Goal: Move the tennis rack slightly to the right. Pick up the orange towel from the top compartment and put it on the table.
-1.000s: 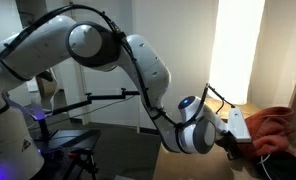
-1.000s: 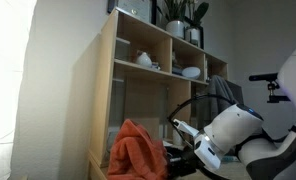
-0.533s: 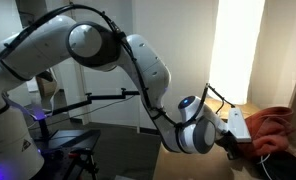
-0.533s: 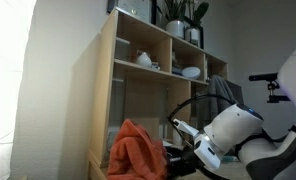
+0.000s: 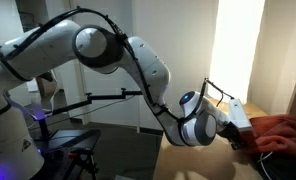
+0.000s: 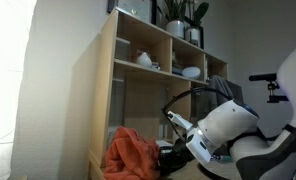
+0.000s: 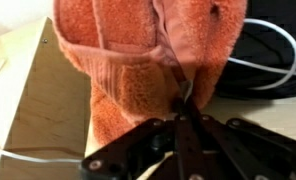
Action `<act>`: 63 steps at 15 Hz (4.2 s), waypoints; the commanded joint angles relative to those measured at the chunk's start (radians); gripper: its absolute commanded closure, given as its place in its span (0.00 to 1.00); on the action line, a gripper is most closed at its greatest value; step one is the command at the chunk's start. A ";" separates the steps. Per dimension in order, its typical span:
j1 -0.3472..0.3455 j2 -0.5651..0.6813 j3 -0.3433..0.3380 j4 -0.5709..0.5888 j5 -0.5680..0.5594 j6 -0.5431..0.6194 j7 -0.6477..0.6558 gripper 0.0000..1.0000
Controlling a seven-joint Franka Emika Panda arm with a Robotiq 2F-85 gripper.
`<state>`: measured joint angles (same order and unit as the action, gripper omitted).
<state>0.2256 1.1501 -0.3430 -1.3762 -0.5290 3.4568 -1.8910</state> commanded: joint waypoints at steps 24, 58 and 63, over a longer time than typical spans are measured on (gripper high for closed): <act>0.107 0.332 -0.202 0.661 0.668 0.000 -0.466 0.99; -0.060 0.302 0.329 0.542 0.058 -0.341 -0.730 0.98; -0.157 0.252 0.538 0.455 -0.242 -0.458 -0.713 0.98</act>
<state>0.1210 1.4474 0.0982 -0.7996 -0.6374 3.0793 -2.6036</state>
